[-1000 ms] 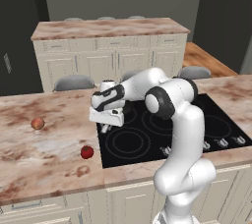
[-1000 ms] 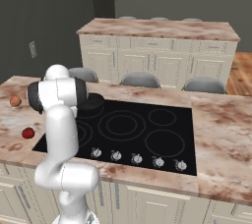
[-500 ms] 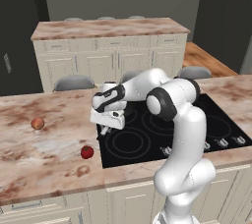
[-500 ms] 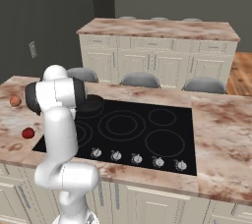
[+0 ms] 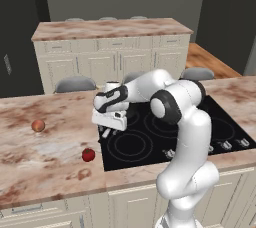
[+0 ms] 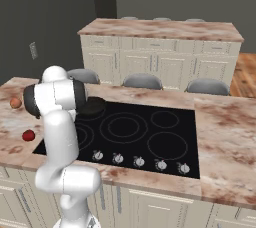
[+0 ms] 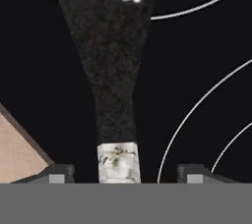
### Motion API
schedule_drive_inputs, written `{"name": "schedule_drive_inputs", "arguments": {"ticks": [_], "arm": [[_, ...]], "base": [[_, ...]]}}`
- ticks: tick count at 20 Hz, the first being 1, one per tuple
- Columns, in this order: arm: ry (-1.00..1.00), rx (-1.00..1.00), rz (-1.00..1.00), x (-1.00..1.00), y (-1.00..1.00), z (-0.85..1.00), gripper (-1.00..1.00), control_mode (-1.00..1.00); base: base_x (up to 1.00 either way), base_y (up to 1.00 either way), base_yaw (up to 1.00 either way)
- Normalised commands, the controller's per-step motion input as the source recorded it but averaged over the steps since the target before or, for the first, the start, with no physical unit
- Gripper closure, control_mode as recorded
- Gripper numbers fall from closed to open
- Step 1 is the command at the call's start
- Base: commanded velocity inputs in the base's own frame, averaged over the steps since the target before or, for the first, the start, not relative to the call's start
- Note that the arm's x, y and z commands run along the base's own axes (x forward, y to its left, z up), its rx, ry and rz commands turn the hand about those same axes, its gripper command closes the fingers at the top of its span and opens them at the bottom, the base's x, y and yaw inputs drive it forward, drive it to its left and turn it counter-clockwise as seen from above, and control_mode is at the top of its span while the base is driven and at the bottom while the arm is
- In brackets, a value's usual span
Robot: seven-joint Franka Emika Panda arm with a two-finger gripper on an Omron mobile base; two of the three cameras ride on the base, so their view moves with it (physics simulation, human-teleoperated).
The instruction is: Place the pan on the rear left burner on the stove. Then place the tomato and the onion in the pan and turn on the rear left burner.
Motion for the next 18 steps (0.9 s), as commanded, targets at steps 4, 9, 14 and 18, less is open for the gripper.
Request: {"name": "schedule_drive_inputs", "arguments": {"ticks": [4, 9, 14, 18], "arm": [[-0.05, 0.00, 0.00, -0.30, 0.00, 0.60, -1.00, -1.00], [-0.16, -0.01, 0.00, -0.42, 0.03, 0.97, -1.00, -1.00], [-0.17, 0.00, 0.02, -0.26, 0.13, 0.77, -1.00, -1.00], [-0.08, 0.00, 0.14, -0.01, 0.21, 0.28, -1.00, -1.00]], "base": [[0.00, 0.00, 0.00], [0.00, 0.00, 0.00], [0.00, 0.00, 0.00], [0.00, 0.00, 0.00]]}}
